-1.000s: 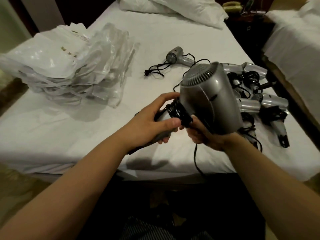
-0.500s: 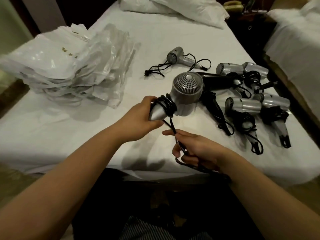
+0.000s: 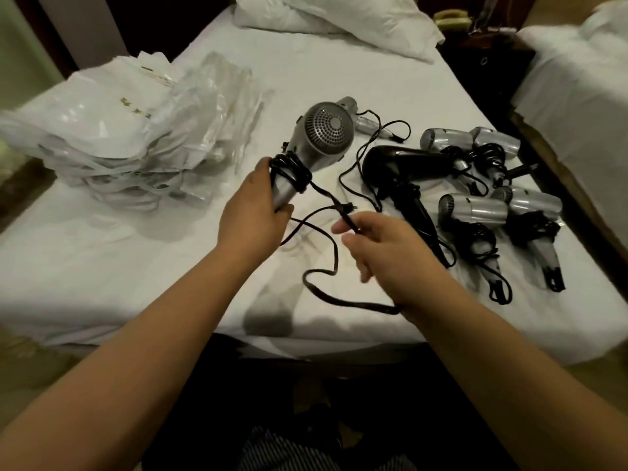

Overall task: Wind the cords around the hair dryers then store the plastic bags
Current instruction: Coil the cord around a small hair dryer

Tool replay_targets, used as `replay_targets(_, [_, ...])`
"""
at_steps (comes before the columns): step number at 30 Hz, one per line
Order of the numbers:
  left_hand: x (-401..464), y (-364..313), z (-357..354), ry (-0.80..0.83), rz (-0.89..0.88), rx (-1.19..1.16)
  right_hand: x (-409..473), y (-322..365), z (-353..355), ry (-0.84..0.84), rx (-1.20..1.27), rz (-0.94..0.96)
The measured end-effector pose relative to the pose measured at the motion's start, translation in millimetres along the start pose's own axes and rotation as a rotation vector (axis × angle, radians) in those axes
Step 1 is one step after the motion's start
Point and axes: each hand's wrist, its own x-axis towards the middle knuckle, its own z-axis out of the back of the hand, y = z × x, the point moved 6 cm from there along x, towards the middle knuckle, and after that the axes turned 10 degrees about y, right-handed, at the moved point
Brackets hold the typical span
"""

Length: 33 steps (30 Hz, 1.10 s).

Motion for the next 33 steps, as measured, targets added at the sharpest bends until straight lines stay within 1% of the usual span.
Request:
replay_targets(2, [-0.8, 3.1, 3.7, -0.02, 0.015, 0.0, -2.5, -1.0, -5.4, 0.033, 0.609, -0.044])
replay_targets(3, [-1.2, 4.9, 3.6, -0.024, 0.024, -0.004, -4.8, 1.1, -10.1, 0.051, 0.874, -0.066])
replay_targets(4, [-1.3, 7.4, 3.4, -0.027, 0.037, -0.017, -6.9, 4.2, -13.8, 0.074, 1.082, -0.074])
replay_targets(6, [-0.7, 12.6, 3.4, -0.044, 0.073, -0.051, -12.7, 11.0, -18.3, 0.141, 1.344, -0.049])
replay_targets(7, [-0.1, 14.9, 3.6, -0.054, 0.089, -0.066, -16.0, 13.4, -20.9, 0.179, 1.41, -0.045])
replay_targets(8, [0.6, 16.8, 3.9, -0.062, 0.101, -0.078, -19.5, 14.0, -23.4, 0.202, 1.419, -0.046])
replay_targets(10, [1.4, 19.0, 5.9, -0.072, 0.12, -0.088, -22.6, 9.8, -25.2, 0.193, 1.313, -0.024])
replay_targets(12, [1.0, 20.1, 9.4, -0.087, 0.127, -0.103, -22.1, 6.3, -18.9, 0.127, 1.163, 0.026])
replay_targets(13, [0.8, 20.9, 11.3, -0.098, 0.128, -0.118, -21.2, 6.2, -13.7, 0.089, 1.129, 0.064])
replay_targets(16, [0.9, 24.1, 16.2, -0.123, 0.138, -0.152, -19.6, 12.0, 1.6, 0.019, 1.164, 0.176])
replay_targets(18, [0.7, 24.3, 14.4, -0.111, 0.137, -0.15, -21.9, 18.2, 6.6, 0.017, 1.149, 0.229])
replay_targets(19, [0.7, 25.0, 13.0, -0.104, 0.141, -0.149, -21.6, 16.9, 8.5, 0.006, 1.03, 0.206])
replay_targets(20, [0.9, 26.7, 12.2, -0.1, 0.155, -0.153, -20.8, 12.7, 11.0, -0.019, 0.805, 0.174])
replay_targets(22, [2.0, 31.8, 14.0, -0.108, 0.195, -0.18, -17.7, -0.3, 12.4, -0.032, 0.132, 0.1])
replay_targets(23, [2.8, 34.3, 15.6, -0.113, 0.221, -0.203, -15.8, -8.3, 8.4, 0.012, -0.198, 0.065])
replay_targets(24, [3.8, 36.4, 17.4, -0.115, 0.248, -0.226, -15.4, -17.8, 1.3, 0.089, -0.472, 0.032])
replay_targets(26, [4.7, 36.6, 17.3, -0.098, 0.281, -0.255, -17.3, -35.9, -14.7, 0.245, -0.873, -0.051])
replay_targets(28, [5.3, 35.1, 12.2, -0.066, 0.286, -0.275, -21.2, -37.5, -32.2, 0.371, -1.124, -0.066])
replay_targets(30, [5.7, 34.7, 5.1, -0.026, 0.294, -0.299, -28.9, -23.8, -47.3, 0.483, -1.23, -0.026])
replay_targets(31, [5.0, 34.8, 2.5, -0.011, 0.295, -0.268, -34.2, -11.6, -50.8, 0.515, -1.249, 0.014])
replay_targets(33, [1.7, 33.0, 0.6, 0.013, 0.249, -0.092, -46.1, 24.7, -46.5, 0.515, -1.311, 0.13])
